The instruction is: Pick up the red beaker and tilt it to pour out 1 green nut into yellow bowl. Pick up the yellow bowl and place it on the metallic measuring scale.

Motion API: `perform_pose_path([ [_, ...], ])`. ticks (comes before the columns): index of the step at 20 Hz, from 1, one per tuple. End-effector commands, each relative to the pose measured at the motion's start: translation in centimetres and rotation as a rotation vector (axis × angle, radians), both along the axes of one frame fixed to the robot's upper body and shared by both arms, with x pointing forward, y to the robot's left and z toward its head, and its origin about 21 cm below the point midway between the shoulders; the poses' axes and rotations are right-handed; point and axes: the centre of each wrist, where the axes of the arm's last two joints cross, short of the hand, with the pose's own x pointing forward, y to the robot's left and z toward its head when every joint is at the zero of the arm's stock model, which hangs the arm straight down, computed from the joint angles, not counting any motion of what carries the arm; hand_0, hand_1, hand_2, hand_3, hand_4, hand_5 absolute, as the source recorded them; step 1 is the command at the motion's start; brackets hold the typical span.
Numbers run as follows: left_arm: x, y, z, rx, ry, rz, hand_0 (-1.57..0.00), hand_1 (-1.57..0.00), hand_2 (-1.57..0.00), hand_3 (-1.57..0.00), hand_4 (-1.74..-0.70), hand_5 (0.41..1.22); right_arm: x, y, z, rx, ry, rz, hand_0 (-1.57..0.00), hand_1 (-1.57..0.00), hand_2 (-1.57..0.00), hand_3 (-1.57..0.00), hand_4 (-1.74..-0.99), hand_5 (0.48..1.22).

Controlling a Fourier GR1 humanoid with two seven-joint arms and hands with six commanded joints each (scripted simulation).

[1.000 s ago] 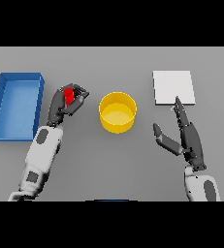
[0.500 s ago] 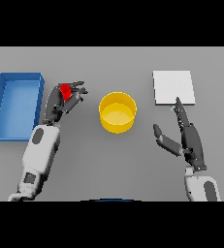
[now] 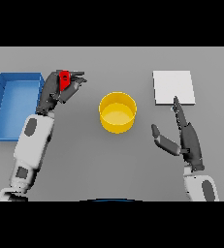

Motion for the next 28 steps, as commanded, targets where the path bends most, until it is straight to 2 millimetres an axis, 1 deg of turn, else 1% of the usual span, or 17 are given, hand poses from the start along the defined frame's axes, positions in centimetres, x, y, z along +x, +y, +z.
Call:
perform_pose_path([
  [1, 0.2, 0.1, 0.2, 0.02, -0.001, -0.004, -1.56, -1.56, -1.56, -1.55, -1.72, 1.138, 0.1, 0.0, 0.2, 0.004, -0.003, -0.006, 0.0, 0.0, 0.0, 0.0, -1.219, 0.661],
  [3, 0.5, 0.5, 0.6, 0.081, -0.015, -0.012, -1.56, -1.56, -1.56, -1.56, -1.73, 1.138, 0.1, 0.0, 0.2, -0.003, -0.008, -0.009, 0.0, 0.0, 0.0, 0.0, -1.213, 0.662],
  [5, 0.9, 0.3, 1.8, 0.188, -0.036, -0.047, -1.56, -1.56, -1.56, -1.56, -1.73, 1.129, 0.0, 0.2, -0.1, -0.007, 0.011, -0.012, 0.0, 0.0, 0.0, 0.0, -1.202, 0.662],
  [7, 0.9, -0.2, 2.3, 0.326, -0.046, -0.091, -1.57, -1.57, -1.57, -1.56, -1.74, 1.12, 0.3, 0.0, 0.0, -0.016, 0.024, -0.023, 0.0, 0.0, 0.0, 0.0, -1.194, 0.658],
  [8, 1.1, -0.2, 2.9, 0.407, -0.045, -0.11, -1.57, -1.57, -1.57, -1.57, -1.74, 1.12, 0.1, -0.1, -0.2, -0.024, 0.018, -0.015, 0.0, 0.0, 0.0, 0.0, -1.19, 0.658],
  [9, 1.1, -0.7, 3.5, 0.483, -0.053, -0.13, -1.57, -1.57, -1.57, -1.57, -1.74, 1.125, 0.0, 0.1, -0.1, -0.017, 0.016, -0.007, 0.0, 0.0, 0.0, 0.0, -1.186, 0.66],
  [10, 1.2, -0.9, 4.2, 0.548, -0.064, -0.144, -1.57, -1.57, -1.57, -1.57, -1.74, 1.127, 0.0, 0.0, 0.3, -0.019, 0.004, -0.002, 0.0, 0.0, 0.0, 0.0, -1.183, 0.663],
  [14, 1.7, -3.5, 5.7, 0.806, -0.103, -0.224, -1.57, -1.57, -1.57, -1.57, -1.74, 1.147, 0.1, 0.1, 0.3, 0.002, 0.029, 0.002, 0.0, 0.0, 0.0, 0.0, -1.182, 0.668],
  [17, 1.8, -5.5, 6.9, 1.047, -0.165, -0.273, -1.57, -1.57, -1.57, -1.57, -1.74, 1.183, 0.0, 0.2, 0.1, 0.011, 0.028, 0.004, 0.0, 0.0, 0.0, 0.0, -1.183, 0.673],
  [19, 1.9, -6.6, 7.0, 1.178, -0.169, -0.31, -1.57, -1.57, -1.57, -1.57, -1.74, 1.197, 0.0, 0.3, 0.2, 0.01, 0.033, -0.002, 0.0, 0.0, 0.0, 0.0, -1.187, 0.676],
  [20, 2.1, -6.9, 6.9, 1.251, -0.165, -0.332, -1.57, -1.57, -1.57, -1.57, -1.69, 1.202, 0.0, 0.3, 0.4, 0.013, 0.032, -0.009, 0.0, 0.0, 0.0, 0.0, -1.191, 0.675],
  [21, 2.2, -7.1, 6.7, 1.315, -0.16, -0.347, -1.57, -1.57, -1.57, -1.49, -1.7, 1.205, -0.2, 0.3, 0.4, 0.025, 0.028, -0.003, 0.0, 0.0, 0.0, 0.0, -1.19, 0.675],
  [23, 2.6, -7.9, 7.8, 1.43, -0.207, -0.396, -1.57, -1.57, -1.57, -1.38, -1.71, 1.211, -0.4, 0.1, 0.1, 0.041, 0.045, -0.004, 0.0, 0.0, 0.0, 0.0, -1.195, 0.671],
  [25, 3.0, -8.6, 8.6, 1.547, -0.237, -0.442, -1.57, -1.57, -1.57, -1.35, -1.72, 1.215, -0.1, 0.4, 0.1, 0.07, 0.061, -0.015, 0.0, 0.0, 0.0, 0.0, -1.197, 0.659],
  [26, 3.0, -9.3, 8.6, 1.587, -0.246, -0.467, -1.57, -1.57, -1.57, -1.33, -1.72, 1.216, -0.1, 0.6, 0.2, 0.075, 0.067, -0.009, 0.0, 0.0, 0.0, 0.0, -1.202, 0.651],
  [27, 3.0, -9.4, 8.3, 1.624, -0.263, -0.493, -1.57, -1.57, -1.57, -1.29, -1.72, 1.217, -0.1, 0.6, 0.0, 0.079, 0.075, -0.01, 0.0, 0.0, 0.0, 0.0, -1.206, 0.639],
  [28, 3.1, -10.1, 8.6, 1.661, -0.286, -0.519, -1.57, -1.57, -1.57, -1.35, -1.72, 1.218, -0.4, 0.4, -0.2, 0.089, 0.072, -0.01, 0.0, 0.0, 0.0, 0.0, -1.212, 0.631],
])
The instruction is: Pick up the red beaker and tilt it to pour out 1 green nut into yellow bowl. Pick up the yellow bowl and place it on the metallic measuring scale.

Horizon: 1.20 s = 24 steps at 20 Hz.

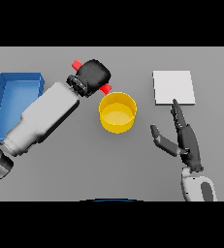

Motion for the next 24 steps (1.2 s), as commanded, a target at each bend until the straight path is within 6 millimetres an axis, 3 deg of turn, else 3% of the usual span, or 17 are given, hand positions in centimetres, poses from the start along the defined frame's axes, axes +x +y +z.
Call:
perform_pose_path([
  [1, 0.0, -0.4, 0.1, 0.03, -0.003, -0.033, -1.57, -1.57, -1.57, -1.39, -1.72, 1.218, 0.1, -0.2, -0.1, -0.013, -0.006, -0.013, 0.0, 0.0, 0.0, 0.0, -1.22, 0.624],
  [9, 0.3, -2.5, 1.2, 0.331, -0.123, -0.215, -1.57, -1.57, -1.57, -1.54, -1.74, 1.221, 0.6, 0.1, 0.0, -0.054, -0.038, -0.042, 0.0, 0.0, 0.0, 0.0, -1.173, 0.572],
  [17, 0.1, -4.0, 0.4, 0.582, -0.232, -0.354, -1.57, -1.57, -1.57, -1.57, -1.73, 1.221, 0.1, 0.2, 0.0, -0.051, -0.051, -0.032, 0.0, 0.0, 0.0, 0.0, -1.132, 0.573],
  [24, 0.0, -6.4, 2.4, 0.739, -0.375, -0.454, -1.57, -1.57, -1.57, -1.57, -1.73, 1.221, 0.0, 0.0, -0.1, -0.044, -0.058, -0.041, 0.0, 0.0, 0.0, 0.0, -1.133, 0.575],
])
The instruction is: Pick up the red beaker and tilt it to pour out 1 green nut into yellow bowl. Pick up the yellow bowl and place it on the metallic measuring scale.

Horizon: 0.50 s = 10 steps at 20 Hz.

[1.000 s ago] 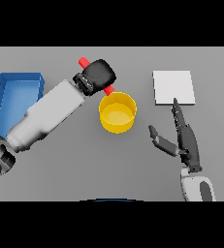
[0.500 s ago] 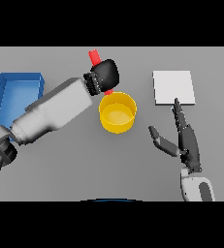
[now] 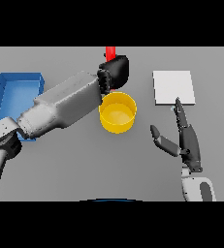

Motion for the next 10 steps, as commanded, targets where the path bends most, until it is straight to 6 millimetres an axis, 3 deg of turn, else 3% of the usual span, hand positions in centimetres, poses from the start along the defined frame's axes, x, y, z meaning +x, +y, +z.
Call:
perform_pose_path([
  [1, 0.1, -0.3, 1.2, 0.013, -0.013, -0.011, -1.57, -1.57, -1.57, -1.57, -1.73, 1.221, -0.2, 0.0, 0.0, -0.003, -0.004, -0.004, 0.0, 0.0, 0.0, 0.0, -1.138, 0.572],
  [5, 1.8, -0.6, 8.3, -0.002, -0.136, 0.015, -1.57, -1.57, -1.57, -1.57, -1.73, 1.221, 0.4, 0.6, 0.3, -0.018, 0.004, -0.005, 0.0, 0.0, 0.0, 0.0, -1.133, 0.557],
  [10, 4.5, 3.7, 16.9, -0.316, -0.229, 0.232, -1.57, -1.57, -1.57, -1.57, -1.73, 1.221, 0.6, 0.5, 0.2, 0.025, -0.005, 0.038, 0.0, 0.0, 0.0, 0.0, -1.105, 0.559],
])
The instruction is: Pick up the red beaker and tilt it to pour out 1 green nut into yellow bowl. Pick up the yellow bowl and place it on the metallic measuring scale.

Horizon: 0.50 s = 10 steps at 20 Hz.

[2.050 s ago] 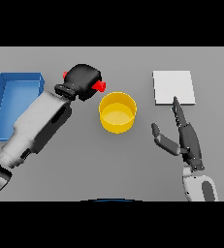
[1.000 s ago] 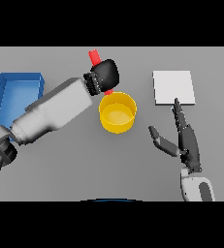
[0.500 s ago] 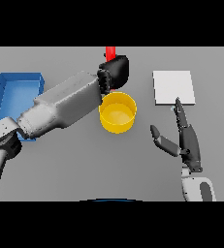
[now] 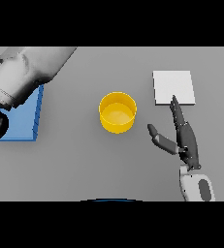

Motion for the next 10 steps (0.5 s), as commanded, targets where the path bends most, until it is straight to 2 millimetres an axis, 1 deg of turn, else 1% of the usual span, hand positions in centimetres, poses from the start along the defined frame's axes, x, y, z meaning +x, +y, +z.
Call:
perform_pose_path([
  [1, 0.6, 1.6, 1.6, -0.105, 0.023, 0.062, -1.57, -1.57, -1.57, -1.57, -1.73, 1.221, 0.2, 0.0, 0.2, -0.012, -0.005, 0.006, 0.0, 0.0, 0.0, 0.0, -1.104, 0.563],
  [2, 1.0, 3.3, 3.2, -0.267, 0.047, 0.148, -1.57, -1.57, -1.57, -1.52, -1.73, 1.221, 0.1, 0.1, 0.0, -0.015, -0.007, 0.017, 0.0, 0.0, 0.0, 0.0, -1.102, 0.572],
  [3, 1.5, 5.8, 4.1, -0.414, 0.088, 0.201, -1.57, -1.57, -1.57, -1.51, -1.73, 1.221, 0.3, -0.3, 0.0, -0.022, -0.01, 0.017, 0.0, 0.0, 0.0, 0.0, -1.104, 0.576],
  [4, 1.9, 8.5, 4.8, -0.567, 0.117, 0.267, -1.57, -1.57, -1.57, -1.51, -1.73, 1.221, 0.2, -0.4, 0.1, -0.013, -0.019, 0.029, 0.0, 0.0, 0.0, 0.0, -1.105, 0.578],
  [5, 2.2, 11.0, 5.0, -0.715, 0.162, 0.313, -1.57, -1.57, -1.57, -1.51, -1.74, 1.221, 0.4, -0.5, 0.1, -0.009, -0.011, 0.02, 0.0, 0.0, 0.0, 0.0, -1.114, 0.578],
  [6, 2.5, 13.6, 4.7, -0.86, 0.198, 0.345, -1.57, -1.57, -1.57, -1.52, -1.74, 1.221, 0.4, -0.5, 0.0, -0.007, -0.014, 0.024, 0.0, 0.0, 0.0, 0.0, -1.116, 0.582],
  [7, 2.6, 16.1, 4.5, -0.969, 0.211, 0.375, -1.57, -1.57, -1.57, -1.53, -1.74, 1.221, 0.5, -0.5, -0.1, -0.02, -0.018, 0.025, 0.0, 0.0, 0.0, 0.0, -1.121, 0.588],
  [8, 2.6, 18.1, 3.8, -1.084, 0.22, 0.413, -1.57, -1.57, -1.57, -1.54, -1.74, 1.221, 0.6, -0.5, 0.0, -0.026, -0.016, 0.027, 0.0, 0.0, 0.0, 0.0, -1.118, 0.595],
  [10, 2.7, 21.8, 1.0, -1.257, 0.223, 0.484, -1.57, -1.57, -1.57, -1.55, -1.74, 1.221, 0.4, -0.1, 0.0, -0.045, -0.017, 0.03, 0.0, 0.0, 0.0, 0.0, -1.127, 0.606],
])
